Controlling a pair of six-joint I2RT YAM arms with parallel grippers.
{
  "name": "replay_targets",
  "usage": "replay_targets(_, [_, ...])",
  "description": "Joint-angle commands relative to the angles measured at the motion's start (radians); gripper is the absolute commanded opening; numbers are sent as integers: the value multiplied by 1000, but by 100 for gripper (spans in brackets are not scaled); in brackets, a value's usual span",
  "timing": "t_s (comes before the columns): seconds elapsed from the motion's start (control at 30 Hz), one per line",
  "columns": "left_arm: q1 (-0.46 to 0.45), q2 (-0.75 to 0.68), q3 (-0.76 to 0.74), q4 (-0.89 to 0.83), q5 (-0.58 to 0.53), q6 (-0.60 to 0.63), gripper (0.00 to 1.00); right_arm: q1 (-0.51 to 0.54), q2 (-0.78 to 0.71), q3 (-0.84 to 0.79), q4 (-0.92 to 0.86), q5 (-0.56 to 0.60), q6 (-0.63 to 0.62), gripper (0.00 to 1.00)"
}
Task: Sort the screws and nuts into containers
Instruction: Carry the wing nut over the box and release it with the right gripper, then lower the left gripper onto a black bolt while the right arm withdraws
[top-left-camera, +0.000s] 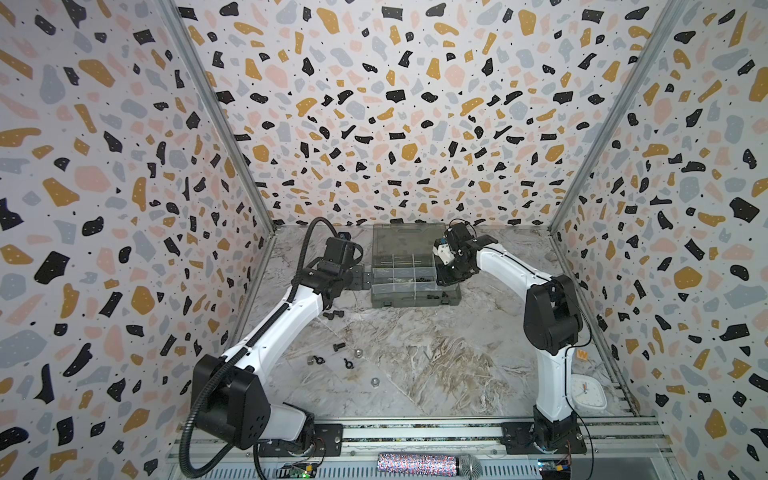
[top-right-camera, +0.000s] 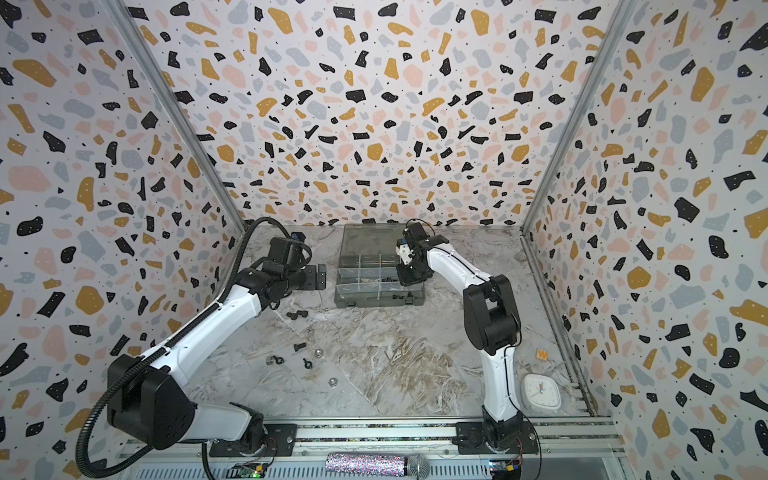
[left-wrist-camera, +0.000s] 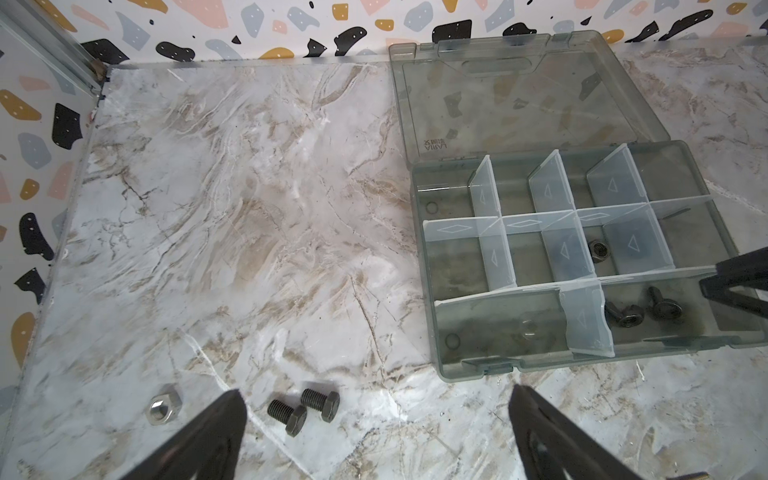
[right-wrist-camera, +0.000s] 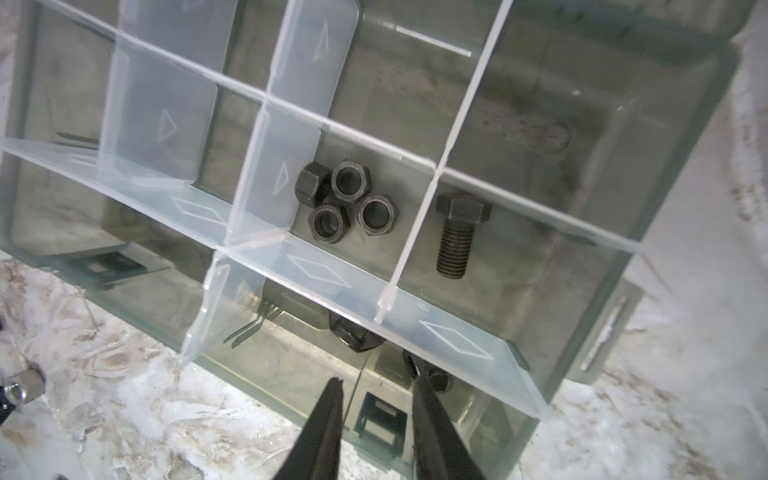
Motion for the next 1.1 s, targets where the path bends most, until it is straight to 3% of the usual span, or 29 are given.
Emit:
replay_targets(0.0, [6,-18,12,-2,-31,3,100,1,-94,110,-37,46,25,39])
replay_targets(0.3, [22,-97,-77,-13,-44,-41,100,24,-139,137,-47,-22,39,46])
replay_targets(0.63, [87,-246,-246,-72,-73,-153,100,202,-101,104,-24,-60,31,48])
replay_targets(0.8, [146,-222,-302,-132,-74,-216,95,252,-83,137,-46,-62,23,48])
replay_targets(1.07, [180,-152,-346,-73,-10,-243,91,260,-109,102,-66,-63,8,49])
